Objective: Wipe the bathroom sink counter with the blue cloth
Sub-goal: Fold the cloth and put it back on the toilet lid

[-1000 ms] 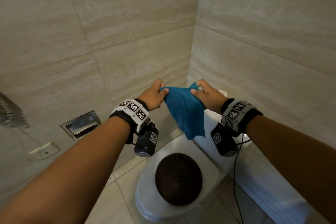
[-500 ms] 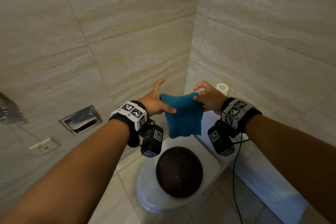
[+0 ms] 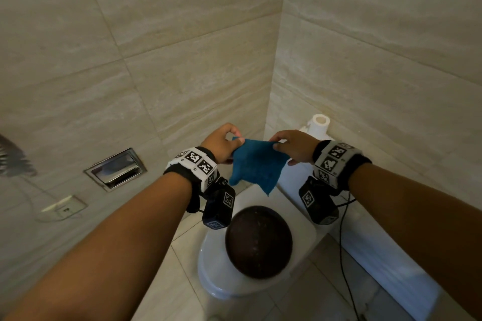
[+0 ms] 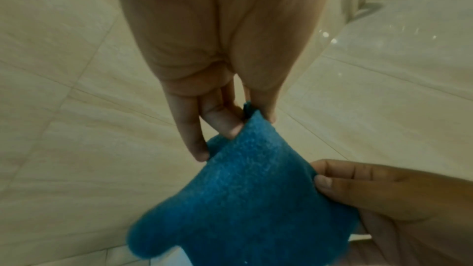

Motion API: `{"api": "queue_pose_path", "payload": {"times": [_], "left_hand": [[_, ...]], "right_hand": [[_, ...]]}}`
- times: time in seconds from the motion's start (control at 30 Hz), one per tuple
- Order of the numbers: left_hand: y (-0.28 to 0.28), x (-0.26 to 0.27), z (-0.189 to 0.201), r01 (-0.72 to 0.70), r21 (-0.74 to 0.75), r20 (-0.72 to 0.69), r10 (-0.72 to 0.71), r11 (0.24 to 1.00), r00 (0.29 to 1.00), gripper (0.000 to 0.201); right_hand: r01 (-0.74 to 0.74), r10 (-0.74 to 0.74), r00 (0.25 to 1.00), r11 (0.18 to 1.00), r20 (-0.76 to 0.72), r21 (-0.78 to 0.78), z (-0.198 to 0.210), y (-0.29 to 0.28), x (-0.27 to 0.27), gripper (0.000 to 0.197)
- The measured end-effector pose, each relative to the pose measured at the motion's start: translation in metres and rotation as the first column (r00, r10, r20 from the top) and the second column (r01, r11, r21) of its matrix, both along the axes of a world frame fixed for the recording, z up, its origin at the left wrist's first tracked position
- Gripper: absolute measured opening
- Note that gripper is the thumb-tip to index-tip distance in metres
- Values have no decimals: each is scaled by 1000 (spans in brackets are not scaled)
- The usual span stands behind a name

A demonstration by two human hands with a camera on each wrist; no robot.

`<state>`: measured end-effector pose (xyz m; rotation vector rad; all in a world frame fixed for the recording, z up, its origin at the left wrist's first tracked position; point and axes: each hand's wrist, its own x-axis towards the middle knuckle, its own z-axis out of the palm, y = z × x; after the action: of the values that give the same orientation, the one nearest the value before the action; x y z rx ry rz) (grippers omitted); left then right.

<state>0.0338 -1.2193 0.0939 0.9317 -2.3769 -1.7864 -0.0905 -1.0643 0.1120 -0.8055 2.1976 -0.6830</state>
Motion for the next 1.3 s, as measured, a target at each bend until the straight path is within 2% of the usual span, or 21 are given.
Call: {"api": "queue_pose_path", "payload": {"times": [0.1,0.13,0.17,0.2,0.23,0.3,0.37,0.5,0.57,0.67,0.83,1.03,1.13,1.2,1.3], "left_hand": [[-2,2,0,-26,85,-37,29,996,999,10],[-3,3,1,-9,132,-48,15,991,999,13],[-4,3,1,18,174,-54,-9,985,998,24],[-5,4,0,53,206,-55,-43,977,998,40],[-5,5,1,86,215,-50,-77,973,996,54],[-5,5,0,123,139,-31,-120,983,992,62],[-6,3,-4,136,1,-6,-136,991,991,52],[-6,-1,-18,149,-273,81,-131,951,988,21],[-4,-3,-29,198,-365,171,-143,910,975,20],[0,-2,-53,249,-405,253,-155,880,955,26],[5,6,-122,232,-276,287,-150,933,946,28],[22,14,-237,104,-91,244,-79,990,966,20],[31,15,-296,28,77,277,-48,997,960,17],[37,17,-332,-30,201,312,-35,979,950,16],[43,22,-385,-44,259,329,-46,965,943,40]], "right_hand": [[171,-160,982,979,98,-114,-8,0,-3,10],[225,-205,969,963,140,-151,-10,0,-4,7],[263,-226,954,947,197,-187,-10,0,-6,3],[286,-222,935,933,275,-219,-11,1,-7,5],[294,-196,912,925,360,-242,-10,3,-8,16],[265,-132,885,931,447,-250,-10,5,-9,40],[220,-116,915,946,386,-237,-11,6,-8,47],[108,-108,994,981,14,-159,-23,5,-4,30],[59,-67,988,996,-142,-65,-34,7,-2,23],[17,-9,976,999,-219,38,-58,11,1,23],[126,-120,990,988,-73,88,-127,19,5,21],[249,-258,961,963,95,98,-240,32,19,27],[328,-340,914,940,220,91,-301,38,26,21],[404,-414,854,909,314,102,-336,41,32,21],[445,-454,808,888,375,116,-387,47,39,34]]}}
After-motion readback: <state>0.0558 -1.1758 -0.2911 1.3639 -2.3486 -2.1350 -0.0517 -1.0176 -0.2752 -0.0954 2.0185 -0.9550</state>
